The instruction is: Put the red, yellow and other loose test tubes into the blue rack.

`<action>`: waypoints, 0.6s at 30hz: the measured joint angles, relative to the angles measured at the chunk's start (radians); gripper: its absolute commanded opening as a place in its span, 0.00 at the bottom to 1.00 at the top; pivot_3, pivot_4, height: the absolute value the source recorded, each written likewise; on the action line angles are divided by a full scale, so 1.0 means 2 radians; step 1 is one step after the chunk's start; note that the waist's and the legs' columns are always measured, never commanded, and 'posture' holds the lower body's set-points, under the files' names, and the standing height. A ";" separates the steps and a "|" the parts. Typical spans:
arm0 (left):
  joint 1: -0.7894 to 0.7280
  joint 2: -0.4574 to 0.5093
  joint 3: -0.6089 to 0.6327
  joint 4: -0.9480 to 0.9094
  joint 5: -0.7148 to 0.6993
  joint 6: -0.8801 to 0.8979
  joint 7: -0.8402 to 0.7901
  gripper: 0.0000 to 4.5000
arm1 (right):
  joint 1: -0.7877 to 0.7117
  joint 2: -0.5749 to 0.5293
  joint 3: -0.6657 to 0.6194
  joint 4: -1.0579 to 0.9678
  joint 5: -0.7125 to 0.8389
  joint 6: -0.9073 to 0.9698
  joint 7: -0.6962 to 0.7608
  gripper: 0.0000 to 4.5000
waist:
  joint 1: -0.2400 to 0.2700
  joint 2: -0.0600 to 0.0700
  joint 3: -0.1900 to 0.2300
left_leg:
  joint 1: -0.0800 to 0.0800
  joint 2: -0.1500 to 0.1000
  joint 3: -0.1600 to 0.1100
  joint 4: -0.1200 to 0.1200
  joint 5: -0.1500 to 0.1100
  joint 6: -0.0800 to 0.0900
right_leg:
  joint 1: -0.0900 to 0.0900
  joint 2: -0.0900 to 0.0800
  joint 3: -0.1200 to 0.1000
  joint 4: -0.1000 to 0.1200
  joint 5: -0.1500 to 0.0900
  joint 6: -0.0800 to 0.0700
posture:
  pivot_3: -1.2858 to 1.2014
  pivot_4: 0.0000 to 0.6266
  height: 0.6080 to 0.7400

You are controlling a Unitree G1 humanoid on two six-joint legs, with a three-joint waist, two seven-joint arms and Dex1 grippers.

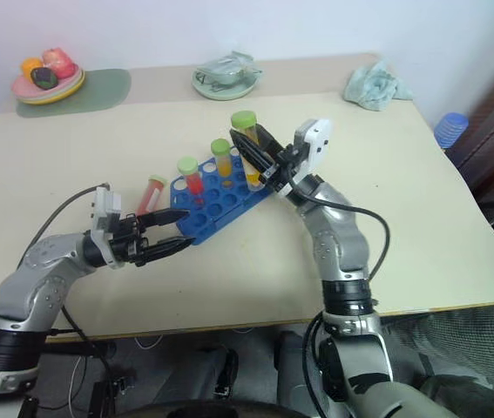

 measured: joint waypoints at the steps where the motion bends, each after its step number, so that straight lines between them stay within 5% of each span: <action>1: 0.000 0.000 0.004 0.000 -0.001 0.001 0.001 0.72 | -0.002 0.006 0.000 0.017 -0.003 -0.016 0.001 0.19 | 0.000 0.000 0.000 | 0.000 0.000 0.000 0.000 0.000 0.000 | 0.000 0.000 0.000 0.000 0.000 0.000 | 0.52 0.24 1.00; 18: 0.049 0.017 0.048 -0.045 -0.021 0.021 0.030 0.72 | -0.070 0.075 -0.021 0.278 -0.003 -0.220 0.059 0.19 | -0.001 0.000 0.000 | 0.000 0.000 0.000 0.000 0.000 0.000 | 0.000 0.000 0.000 0.000 0.000 0.000 | 0.52 0.24 1.00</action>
